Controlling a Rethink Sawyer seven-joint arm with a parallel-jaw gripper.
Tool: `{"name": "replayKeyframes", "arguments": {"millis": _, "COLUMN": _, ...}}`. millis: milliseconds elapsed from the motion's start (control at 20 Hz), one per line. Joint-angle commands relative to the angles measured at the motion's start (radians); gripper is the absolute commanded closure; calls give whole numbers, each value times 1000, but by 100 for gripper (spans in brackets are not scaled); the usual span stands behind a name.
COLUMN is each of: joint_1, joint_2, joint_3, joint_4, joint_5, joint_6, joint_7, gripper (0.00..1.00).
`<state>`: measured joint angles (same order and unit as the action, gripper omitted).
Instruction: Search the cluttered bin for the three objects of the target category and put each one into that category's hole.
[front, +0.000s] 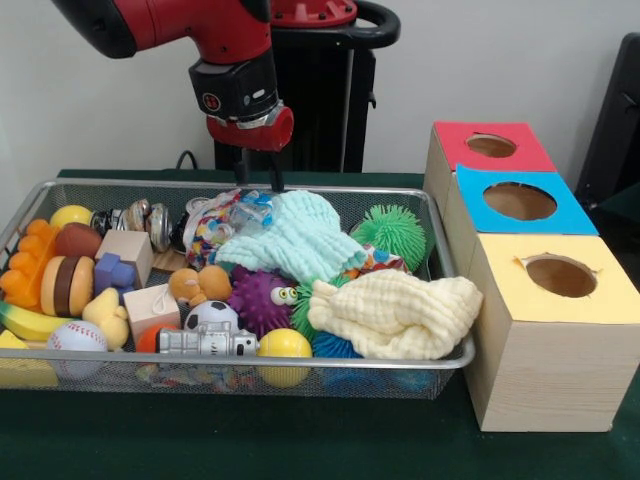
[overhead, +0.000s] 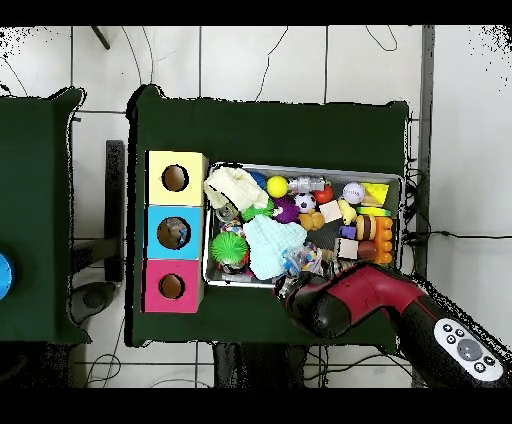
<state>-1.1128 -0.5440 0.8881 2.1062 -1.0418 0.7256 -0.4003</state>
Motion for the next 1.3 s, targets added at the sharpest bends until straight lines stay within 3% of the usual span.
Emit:
{"name": "replayKeyframes", "arguments": {"millis": 50, "joint_1": -5, "joint_2": 59, "joint_3": -37, "joint_4": -206, "joint_5": -77, "joint_6": -22, "joint_7": -63, "gripper": 0}}
{"name": "replayKeyframes", "arguments": {"millis": 500, "joint_1": 29, "joint_2": 44, "joint_3": -73, "joint_4": -221, "joint_5": -111, "joint_6": -20, "joint_7": -22, "gripper": 0}}
{"name": "replayKeyframes", "arguments": {"millis": 800, "joint_1": 37, "joint_2": 42, "joint_3": -91, "joint_4": -231, "joint_5": -117, "joint_6": -4, "joint_7": -49, "gripper": 0}}
{"name": "replayKeyframes", "arguments": {"millis": 1300, "joint_1": 25, "joint_2": 17, "joint_3": -76, "joint_4": -205, "joint_5": -75, "joint_6": 4, "joint_7": -56, "gripper": 0}}
